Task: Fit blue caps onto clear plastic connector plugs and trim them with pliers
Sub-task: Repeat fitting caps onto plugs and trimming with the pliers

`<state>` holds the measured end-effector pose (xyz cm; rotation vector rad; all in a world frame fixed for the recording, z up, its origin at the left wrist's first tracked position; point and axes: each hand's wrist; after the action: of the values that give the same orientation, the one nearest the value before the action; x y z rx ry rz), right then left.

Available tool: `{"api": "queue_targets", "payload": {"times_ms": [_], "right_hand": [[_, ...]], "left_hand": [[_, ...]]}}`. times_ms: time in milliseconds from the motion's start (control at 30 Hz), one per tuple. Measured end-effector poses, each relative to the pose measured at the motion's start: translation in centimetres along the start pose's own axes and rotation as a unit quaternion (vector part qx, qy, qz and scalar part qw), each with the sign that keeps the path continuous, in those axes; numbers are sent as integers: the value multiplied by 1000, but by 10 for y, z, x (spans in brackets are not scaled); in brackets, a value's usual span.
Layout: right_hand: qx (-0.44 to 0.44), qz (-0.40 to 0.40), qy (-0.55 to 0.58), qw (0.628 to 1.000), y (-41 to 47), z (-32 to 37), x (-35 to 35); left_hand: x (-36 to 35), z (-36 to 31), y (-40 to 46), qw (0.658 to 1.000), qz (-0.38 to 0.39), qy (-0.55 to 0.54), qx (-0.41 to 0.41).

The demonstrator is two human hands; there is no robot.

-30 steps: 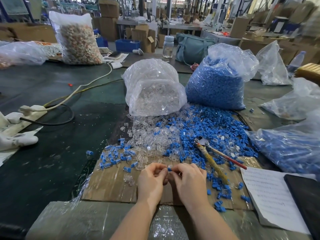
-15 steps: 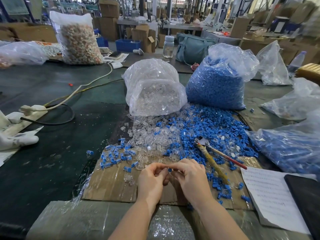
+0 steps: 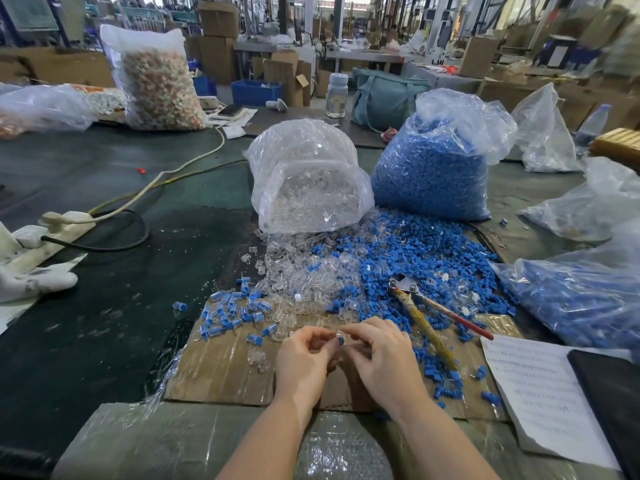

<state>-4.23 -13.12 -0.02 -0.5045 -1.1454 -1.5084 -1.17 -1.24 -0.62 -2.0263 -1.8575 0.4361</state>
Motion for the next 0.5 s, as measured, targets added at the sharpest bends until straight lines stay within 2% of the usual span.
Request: {"api": "queue_targets", "payload": {"times_ms": [100, 167, 267, 333, 400, 500], "right_hand": [[-63, -64, -57, 994, 0, -10, 9], [-148, -65, -116, 980, 2, -21, 18], [-271, 29, -201, 941, 6, -41, 31], [-329, 95, -201, 918, 9, -53, 37], [-352, 139, -195, 905, 9, -62, 41], [-339, 163, -210, 902, 11, -70, 44]], "left_hand": [[-2, 0, 2, 999, 0, -38, 22], [-1, 1, 3, 999, 1, -36, 30], [0, 1, 3, 999, 5, -35, 38], [0, -1, 4, 998, 4, -36, 44], [0, -2, 3, 998, 4, -36, 47], [1, -4, 3, 998, 4, -39, 53]]}}
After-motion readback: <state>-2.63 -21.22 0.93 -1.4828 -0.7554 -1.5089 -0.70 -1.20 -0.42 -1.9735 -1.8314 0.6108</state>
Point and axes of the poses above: each hand's wrist, its own y-axis towards the middle knuckle, its own x-axis out of the back of the hand, z = x × y, and after that the axes turned 15 degrees about x, right-handed
